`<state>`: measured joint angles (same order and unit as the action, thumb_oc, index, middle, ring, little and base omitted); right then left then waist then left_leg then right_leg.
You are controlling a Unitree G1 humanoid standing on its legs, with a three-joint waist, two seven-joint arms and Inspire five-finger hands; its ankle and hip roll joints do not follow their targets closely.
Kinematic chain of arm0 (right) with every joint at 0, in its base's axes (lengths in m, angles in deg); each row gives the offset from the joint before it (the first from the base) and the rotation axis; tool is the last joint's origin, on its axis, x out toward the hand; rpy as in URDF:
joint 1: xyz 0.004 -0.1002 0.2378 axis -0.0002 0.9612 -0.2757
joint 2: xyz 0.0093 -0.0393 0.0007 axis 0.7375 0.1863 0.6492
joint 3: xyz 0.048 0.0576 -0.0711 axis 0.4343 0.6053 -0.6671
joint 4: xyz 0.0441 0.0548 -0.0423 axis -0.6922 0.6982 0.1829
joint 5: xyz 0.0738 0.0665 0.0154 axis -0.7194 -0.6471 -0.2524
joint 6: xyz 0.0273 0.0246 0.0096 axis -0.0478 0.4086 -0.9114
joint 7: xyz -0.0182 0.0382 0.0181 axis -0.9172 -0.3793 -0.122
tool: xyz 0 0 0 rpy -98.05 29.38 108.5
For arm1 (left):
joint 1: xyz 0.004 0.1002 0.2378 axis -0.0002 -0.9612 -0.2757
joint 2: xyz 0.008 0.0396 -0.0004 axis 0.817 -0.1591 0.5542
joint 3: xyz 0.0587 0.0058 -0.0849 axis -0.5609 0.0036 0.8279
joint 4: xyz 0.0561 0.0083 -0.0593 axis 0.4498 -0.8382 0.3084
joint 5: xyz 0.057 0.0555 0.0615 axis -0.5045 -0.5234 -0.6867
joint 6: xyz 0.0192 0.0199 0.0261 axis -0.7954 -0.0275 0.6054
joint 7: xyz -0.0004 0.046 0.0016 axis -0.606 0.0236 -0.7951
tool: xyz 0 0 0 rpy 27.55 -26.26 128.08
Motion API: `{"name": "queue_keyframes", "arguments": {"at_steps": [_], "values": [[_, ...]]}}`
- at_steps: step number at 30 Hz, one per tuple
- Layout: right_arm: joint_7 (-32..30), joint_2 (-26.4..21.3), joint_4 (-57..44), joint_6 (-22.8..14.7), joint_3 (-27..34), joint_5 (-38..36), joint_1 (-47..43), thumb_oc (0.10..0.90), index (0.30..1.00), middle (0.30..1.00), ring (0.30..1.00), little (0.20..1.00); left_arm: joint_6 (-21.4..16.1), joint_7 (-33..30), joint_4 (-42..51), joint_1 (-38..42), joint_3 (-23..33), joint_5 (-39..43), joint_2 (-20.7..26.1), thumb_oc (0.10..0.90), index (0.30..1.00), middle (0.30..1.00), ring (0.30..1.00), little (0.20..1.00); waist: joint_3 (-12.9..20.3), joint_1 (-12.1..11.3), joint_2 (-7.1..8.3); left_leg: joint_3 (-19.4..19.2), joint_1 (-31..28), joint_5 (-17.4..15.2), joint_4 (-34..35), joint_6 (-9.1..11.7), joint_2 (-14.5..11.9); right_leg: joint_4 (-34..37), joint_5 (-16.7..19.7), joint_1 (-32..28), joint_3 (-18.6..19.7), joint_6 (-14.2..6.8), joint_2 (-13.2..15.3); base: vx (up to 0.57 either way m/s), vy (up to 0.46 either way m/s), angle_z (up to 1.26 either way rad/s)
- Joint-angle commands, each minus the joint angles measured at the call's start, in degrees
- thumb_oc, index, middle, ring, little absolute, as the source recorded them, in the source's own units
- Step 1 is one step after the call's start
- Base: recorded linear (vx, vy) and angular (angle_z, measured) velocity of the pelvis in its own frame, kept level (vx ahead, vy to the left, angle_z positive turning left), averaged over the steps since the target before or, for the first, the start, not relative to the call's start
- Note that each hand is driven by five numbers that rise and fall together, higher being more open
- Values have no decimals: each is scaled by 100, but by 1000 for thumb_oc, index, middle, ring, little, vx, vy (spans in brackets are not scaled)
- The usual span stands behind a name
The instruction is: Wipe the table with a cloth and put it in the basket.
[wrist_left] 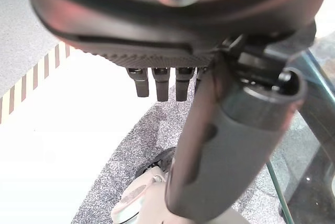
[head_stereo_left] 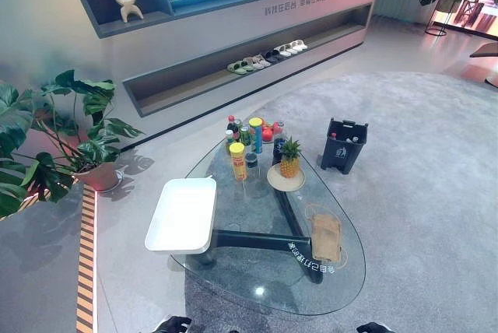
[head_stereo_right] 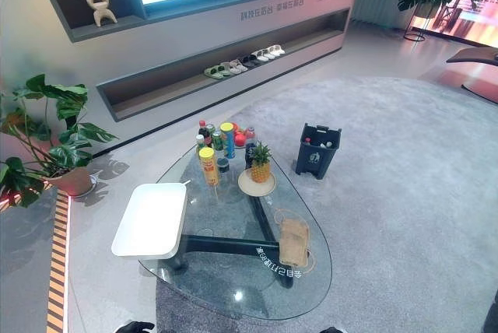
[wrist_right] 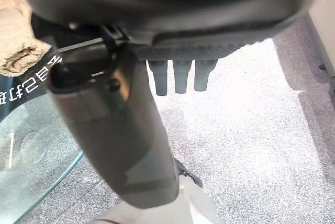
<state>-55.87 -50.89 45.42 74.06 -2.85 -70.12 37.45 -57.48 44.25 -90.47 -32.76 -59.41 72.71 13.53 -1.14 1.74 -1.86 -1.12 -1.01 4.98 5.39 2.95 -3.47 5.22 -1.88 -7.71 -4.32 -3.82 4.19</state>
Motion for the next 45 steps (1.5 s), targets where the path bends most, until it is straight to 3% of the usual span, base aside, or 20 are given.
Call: {"name": "queue_keyframes", "arguments": {"at_steps": [1, 8, 20, 22, 27, 31, 35, 39, 45], "values": [[-203, -157, 393, 50, 36, -38, -465, 800, 900, 900, 900, 900, -28, -148, -396, 627, 84, 120, 143, 800, 900, 900, 900, 900, -169, -180, 72, -290, -368, -681, -39, 378, -423, -22, 211, 240, -317, -554, 676, 0, 0, 0], [-255, -187, 426, 57, 124, -167, -500, 800, 900, 900, 900, 900, -24, -181, -417, 661, 109, 125, 163, 800, 900, 900, 900, 900, -156, -158, 64, -292, -435, -711, -39, 374, -429, -22, 194, 204, -287, -562, 672, 7, 0, 0], [-233, -472, 441, 171, 208, 324, -354, 800, 900, 900, 900, 900, 87, -367, -282, 555, 317, 685, 309, 800, 900, 900, 900, 900, -343, -149, 22, -268, -296, -654, -39, 341, -375, -22, 237, 306, -229, -552, 661, 55, 7, 0], [-261, -511, 376, 250, 116, 375, -344, 800, 900, 900, 900, 900, 78, -454, -275, 570, 371, 773, 361, 800, 900, 900, 900, 900, -463, -189, 19, -176, -74, -592, -39, 301, -307, -22, 309, 519, -178, -541, 662, -14, -30, -2], [-299, -640, 172, 405, -252, 404, -951, 800, 900, 900, 900, 900, -180, -621, -47, 1176, 203, 1535, 492, 800, 900, 900, 900, 900, -1209, -182, -68, -37, 856, -342, -39, 203, -170, -22, 612, 1587, 72, -453, 601, -268, 0, 2], [-16, -653, 130, 561, -439, 377, -1100, 800, 900, 900, 900, 900, -297, -615, 64, 1391, 169, 1729, 582, 800, 900, 900, 900, 900, -1517, -209, -67, 72, 1158, -275, -39, 164, -87, -22, 669, 1892, 63, -423, 579, -110, -29, 2], [-271, -767, 74, 485, -297, 80, -1173, 800, 900, 900, 900, 900, -398, -631, 87, 1421, 178, 1945, 612, 800, 900, 900, 900, 900, -1760, -253, -61, 166, 1385, -219, -39, 111, 34, -22, 781, 2121, -5, -448, 638, -64, -18, 3], [-436, -941, 35, 461, -205, -172, -1591, 800, 900, 900, 900, 900, -448, -502, 58, 1733, 295, 2720, 696, 800, 900, 900, 900, 900, -2125, -268, -91, 205, 1649, -28, -39, 102, 93, -349, 765, 2510, 48, -375, 615, -119, 15, 1], [-677, -998, -82, 429, -140, -548, -1871, 800, 900, 900, 900, 900, -309, -195, 213, 2236, 707, 4066, 961, 800, 900, 900, 900, 900, -2608, -223, -6, 233, 2625, -246, -1211, 90, 160, -1190, 616, 3384, 134, -345, 687, -93, -33, -4]]}}
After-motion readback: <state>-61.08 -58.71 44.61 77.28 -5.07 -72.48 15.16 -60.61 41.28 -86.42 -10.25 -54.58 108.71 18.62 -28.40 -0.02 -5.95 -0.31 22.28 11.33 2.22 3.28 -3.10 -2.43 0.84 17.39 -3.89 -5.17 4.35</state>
